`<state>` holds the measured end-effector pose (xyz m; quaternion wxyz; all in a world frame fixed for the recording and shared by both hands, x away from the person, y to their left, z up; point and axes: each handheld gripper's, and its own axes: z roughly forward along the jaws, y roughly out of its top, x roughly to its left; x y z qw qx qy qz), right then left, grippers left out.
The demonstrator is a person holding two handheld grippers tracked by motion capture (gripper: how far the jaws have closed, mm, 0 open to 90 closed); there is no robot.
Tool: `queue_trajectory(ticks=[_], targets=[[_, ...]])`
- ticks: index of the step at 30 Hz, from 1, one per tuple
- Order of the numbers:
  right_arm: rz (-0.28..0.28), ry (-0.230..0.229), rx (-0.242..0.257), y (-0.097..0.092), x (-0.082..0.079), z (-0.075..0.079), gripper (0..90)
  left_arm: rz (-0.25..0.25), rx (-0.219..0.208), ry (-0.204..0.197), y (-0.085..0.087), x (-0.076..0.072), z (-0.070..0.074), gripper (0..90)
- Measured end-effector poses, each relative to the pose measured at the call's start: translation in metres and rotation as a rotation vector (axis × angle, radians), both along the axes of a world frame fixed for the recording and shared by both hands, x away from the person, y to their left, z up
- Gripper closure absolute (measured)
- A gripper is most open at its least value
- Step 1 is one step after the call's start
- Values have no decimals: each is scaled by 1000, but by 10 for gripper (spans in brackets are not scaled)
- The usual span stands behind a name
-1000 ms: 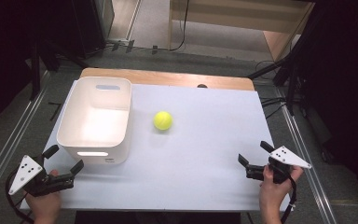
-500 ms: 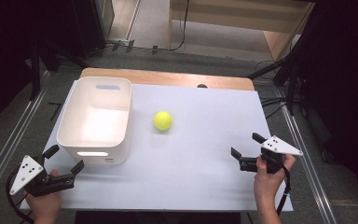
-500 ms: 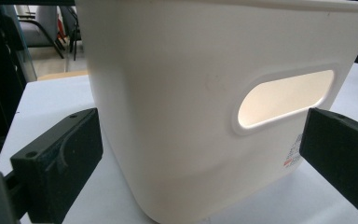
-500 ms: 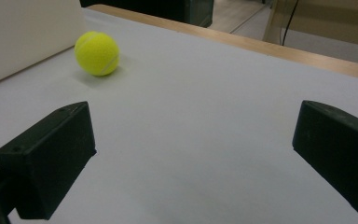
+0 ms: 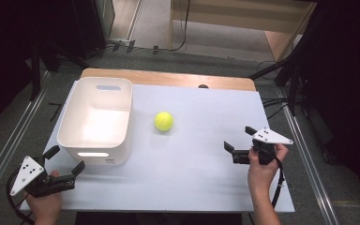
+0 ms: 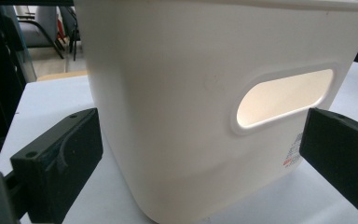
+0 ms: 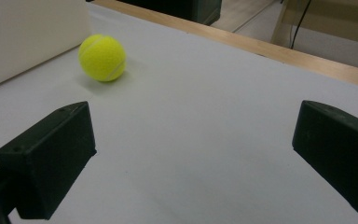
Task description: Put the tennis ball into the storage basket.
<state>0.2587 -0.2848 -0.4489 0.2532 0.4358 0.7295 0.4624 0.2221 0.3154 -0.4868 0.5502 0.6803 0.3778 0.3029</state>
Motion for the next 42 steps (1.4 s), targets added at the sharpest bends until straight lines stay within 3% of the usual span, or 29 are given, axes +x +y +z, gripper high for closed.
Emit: queue_trajectory(ticks=[13, 42], targets=[[57, 14, -25, 23, 24, 9, 0, -6, 0, -3, 0, 0, 0, 0], [121, 47, -80, 59, 63, 23, 0, -8, -6, -4, 0, 0, 0, 0]])
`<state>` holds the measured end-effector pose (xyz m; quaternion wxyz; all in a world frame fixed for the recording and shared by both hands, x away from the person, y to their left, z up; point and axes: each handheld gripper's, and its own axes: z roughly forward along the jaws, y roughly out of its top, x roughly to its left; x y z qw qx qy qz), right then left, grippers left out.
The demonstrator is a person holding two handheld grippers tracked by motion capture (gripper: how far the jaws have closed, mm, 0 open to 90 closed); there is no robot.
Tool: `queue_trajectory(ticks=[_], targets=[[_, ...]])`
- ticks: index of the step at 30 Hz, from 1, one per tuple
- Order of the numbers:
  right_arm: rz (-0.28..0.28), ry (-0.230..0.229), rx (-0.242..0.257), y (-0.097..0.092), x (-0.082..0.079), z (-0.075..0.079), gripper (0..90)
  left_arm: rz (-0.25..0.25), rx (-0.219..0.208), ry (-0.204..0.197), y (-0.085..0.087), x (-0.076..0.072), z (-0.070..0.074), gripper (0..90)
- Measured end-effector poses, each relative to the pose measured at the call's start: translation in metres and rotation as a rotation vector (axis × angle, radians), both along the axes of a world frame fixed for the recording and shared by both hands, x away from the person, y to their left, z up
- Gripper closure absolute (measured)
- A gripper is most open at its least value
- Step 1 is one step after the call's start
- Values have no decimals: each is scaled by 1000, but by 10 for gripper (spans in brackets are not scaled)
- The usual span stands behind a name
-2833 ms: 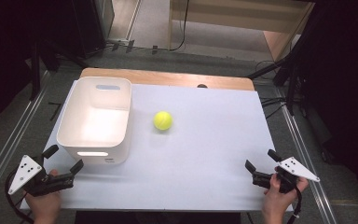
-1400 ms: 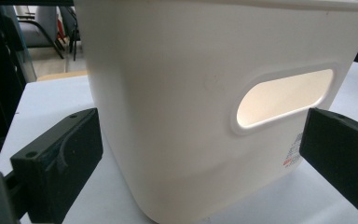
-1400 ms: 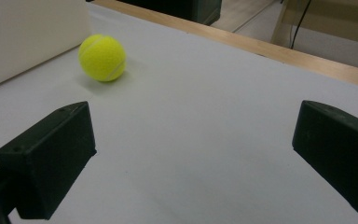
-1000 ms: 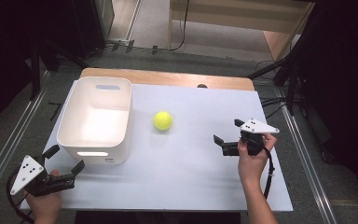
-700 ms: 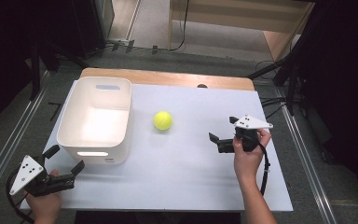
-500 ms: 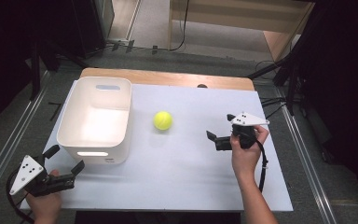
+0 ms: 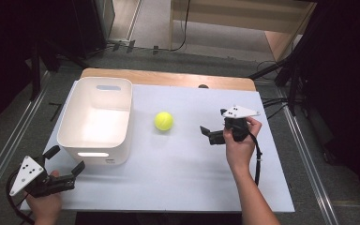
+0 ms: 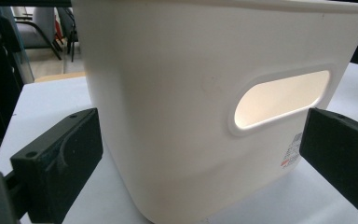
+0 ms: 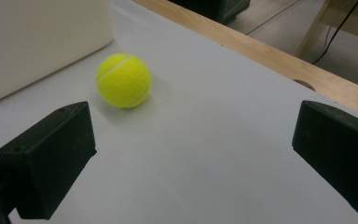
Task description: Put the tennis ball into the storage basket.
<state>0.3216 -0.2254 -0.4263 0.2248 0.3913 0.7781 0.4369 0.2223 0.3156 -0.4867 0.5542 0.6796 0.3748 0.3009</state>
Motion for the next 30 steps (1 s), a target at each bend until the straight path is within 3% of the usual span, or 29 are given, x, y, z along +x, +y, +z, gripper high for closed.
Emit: queue_trajectory(ticks=[30], targets=[[48, 41, -40, 27, 31, 3, 0, -4, 2, -2, 0, 0, 0, 0]])
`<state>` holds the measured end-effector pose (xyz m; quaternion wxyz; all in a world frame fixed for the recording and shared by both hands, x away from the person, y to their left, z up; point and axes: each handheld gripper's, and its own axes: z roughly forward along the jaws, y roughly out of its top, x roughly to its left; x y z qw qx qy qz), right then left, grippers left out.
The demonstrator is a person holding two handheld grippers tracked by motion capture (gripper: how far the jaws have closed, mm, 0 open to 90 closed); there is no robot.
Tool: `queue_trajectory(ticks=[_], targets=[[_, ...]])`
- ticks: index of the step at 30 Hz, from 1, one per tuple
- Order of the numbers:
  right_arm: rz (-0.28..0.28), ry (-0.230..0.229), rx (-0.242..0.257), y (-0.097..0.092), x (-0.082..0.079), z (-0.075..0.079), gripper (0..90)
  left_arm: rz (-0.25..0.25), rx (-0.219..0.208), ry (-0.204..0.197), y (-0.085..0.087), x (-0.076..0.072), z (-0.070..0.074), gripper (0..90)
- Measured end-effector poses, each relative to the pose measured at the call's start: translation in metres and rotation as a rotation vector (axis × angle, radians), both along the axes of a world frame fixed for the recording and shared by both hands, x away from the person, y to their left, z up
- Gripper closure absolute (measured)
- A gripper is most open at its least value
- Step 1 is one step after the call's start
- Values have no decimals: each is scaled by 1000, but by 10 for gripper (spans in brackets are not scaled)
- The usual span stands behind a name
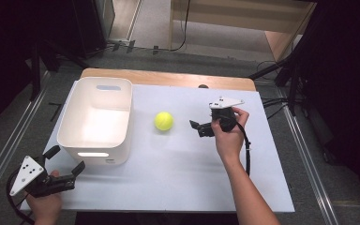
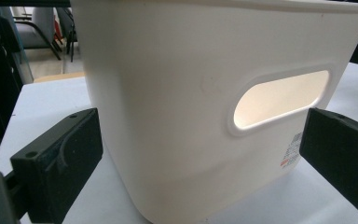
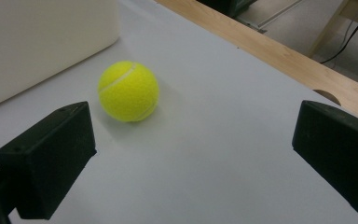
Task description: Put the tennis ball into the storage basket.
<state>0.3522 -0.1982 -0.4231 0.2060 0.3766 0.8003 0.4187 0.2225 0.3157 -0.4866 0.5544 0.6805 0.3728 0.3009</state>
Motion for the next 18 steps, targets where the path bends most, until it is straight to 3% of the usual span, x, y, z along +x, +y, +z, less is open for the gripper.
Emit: queue_trajectory(ticks=[18], targets=[[31, 29, -36, 20, 17, 1, 0, 2, -7, 2, 0, 0, 0, 0]])
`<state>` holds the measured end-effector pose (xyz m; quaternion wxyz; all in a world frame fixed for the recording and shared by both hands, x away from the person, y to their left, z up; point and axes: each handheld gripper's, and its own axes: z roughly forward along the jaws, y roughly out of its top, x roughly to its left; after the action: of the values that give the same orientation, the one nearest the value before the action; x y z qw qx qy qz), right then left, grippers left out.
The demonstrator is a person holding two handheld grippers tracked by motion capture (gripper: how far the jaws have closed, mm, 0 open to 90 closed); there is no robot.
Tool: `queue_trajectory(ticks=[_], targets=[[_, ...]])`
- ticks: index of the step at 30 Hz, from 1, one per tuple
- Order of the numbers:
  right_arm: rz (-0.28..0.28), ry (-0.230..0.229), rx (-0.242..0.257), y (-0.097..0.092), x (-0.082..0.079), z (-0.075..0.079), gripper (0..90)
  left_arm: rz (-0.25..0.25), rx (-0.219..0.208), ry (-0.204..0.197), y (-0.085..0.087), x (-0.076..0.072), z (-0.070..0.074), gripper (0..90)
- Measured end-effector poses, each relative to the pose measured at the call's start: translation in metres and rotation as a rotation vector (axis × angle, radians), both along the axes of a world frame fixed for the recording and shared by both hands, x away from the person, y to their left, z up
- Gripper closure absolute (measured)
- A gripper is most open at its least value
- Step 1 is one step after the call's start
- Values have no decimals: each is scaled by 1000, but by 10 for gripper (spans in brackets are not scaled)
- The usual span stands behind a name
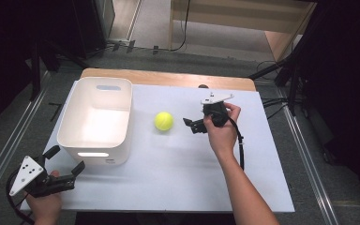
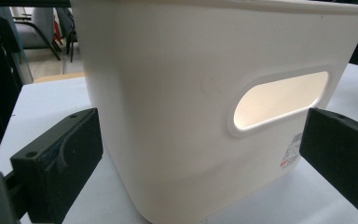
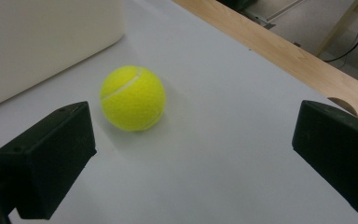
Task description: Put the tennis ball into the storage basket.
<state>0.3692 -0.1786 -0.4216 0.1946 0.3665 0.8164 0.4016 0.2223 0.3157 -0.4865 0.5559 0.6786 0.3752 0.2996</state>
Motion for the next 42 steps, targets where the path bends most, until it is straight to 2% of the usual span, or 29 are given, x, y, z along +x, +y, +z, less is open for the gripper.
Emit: queue_trajectory(ticks=[12, 19, 22, 32, 39, 42], targets=[[26, 21, -32, 14, 12, -1, 0, -2, 2, -1, 0, 0, 0, 0], [29, 50, -43, 21, 19, -3, 0, -3, 1, -1, 0, 0, 0, 0], [46, 44, -53, 22, 22, -4, 0, -1, -1, 0, 0, 0, 0, 0], [67, 84, -69, 35, 31, -9, 0, -1, -3, 1, 0, 0, 0, 0], [95, 92, -85, 41, 36, -11, 0, -2, -4, 2, 1, 0, 0, 0], [98, 112, -94, 46, 38, -12, 0, -2, -6, 1, 1, 0, 0, 0]])
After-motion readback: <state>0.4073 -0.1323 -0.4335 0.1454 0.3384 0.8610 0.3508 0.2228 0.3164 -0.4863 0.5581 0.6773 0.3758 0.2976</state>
